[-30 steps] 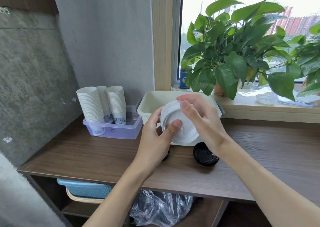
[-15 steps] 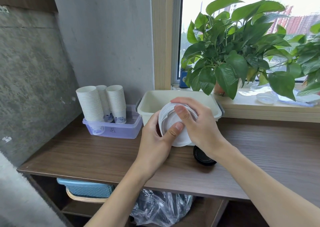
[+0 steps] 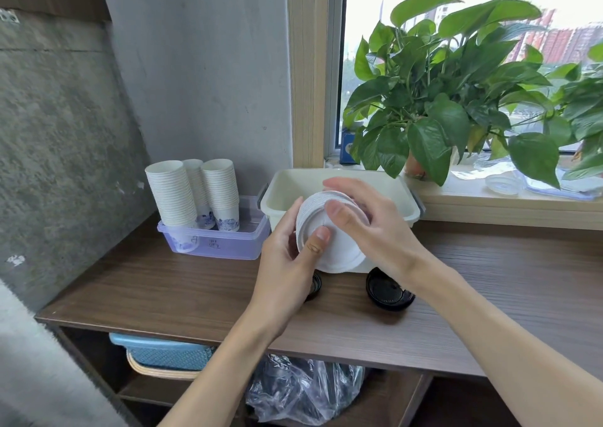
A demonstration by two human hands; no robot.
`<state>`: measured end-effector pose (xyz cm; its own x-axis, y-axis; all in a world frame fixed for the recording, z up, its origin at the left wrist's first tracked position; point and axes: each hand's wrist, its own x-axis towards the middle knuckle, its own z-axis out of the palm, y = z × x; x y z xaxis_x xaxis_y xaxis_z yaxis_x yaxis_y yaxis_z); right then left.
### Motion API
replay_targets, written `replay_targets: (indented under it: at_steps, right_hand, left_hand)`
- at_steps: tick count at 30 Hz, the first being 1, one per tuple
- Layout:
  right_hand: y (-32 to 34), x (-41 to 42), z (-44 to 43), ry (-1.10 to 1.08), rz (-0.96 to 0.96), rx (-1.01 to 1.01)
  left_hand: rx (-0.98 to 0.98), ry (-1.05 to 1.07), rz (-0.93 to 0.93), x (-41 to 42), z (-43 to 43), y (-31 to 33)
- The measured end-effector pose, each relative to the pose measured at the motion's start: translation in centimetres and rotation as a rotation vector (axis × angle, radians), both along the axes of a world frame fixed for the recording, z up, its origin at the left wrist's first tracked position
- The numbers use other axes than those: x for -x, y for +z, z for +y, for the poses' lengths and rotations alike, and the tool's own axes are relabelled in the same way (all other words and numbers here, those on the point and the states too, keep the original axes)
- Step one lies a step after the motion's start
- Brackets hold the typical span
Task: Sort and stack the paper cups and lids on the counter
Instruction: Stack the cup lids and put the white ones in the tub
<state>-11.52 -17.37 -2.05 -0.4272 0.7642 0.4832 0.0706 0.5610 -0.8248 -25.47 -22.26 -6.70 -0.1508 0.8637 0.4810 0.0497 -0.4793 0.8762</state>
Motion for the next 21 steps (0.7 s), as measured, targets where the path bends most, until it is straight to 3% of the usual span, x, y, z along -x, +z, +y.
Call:
replay_targets:
  at_steps: [7,21]
  right_hand:
    - [-0.4,1.0,-0.5,-0.112,0.075,-0.093]
    - [-1.8,1.5,-0.3,-0.137,0.082,-0.139]
  left_hand:
    - [-0.016,0.016,0.004,0.0,-0.2,0.4]
    - [-0.001,0.051,0.011,0.1,-0.3,0.2]
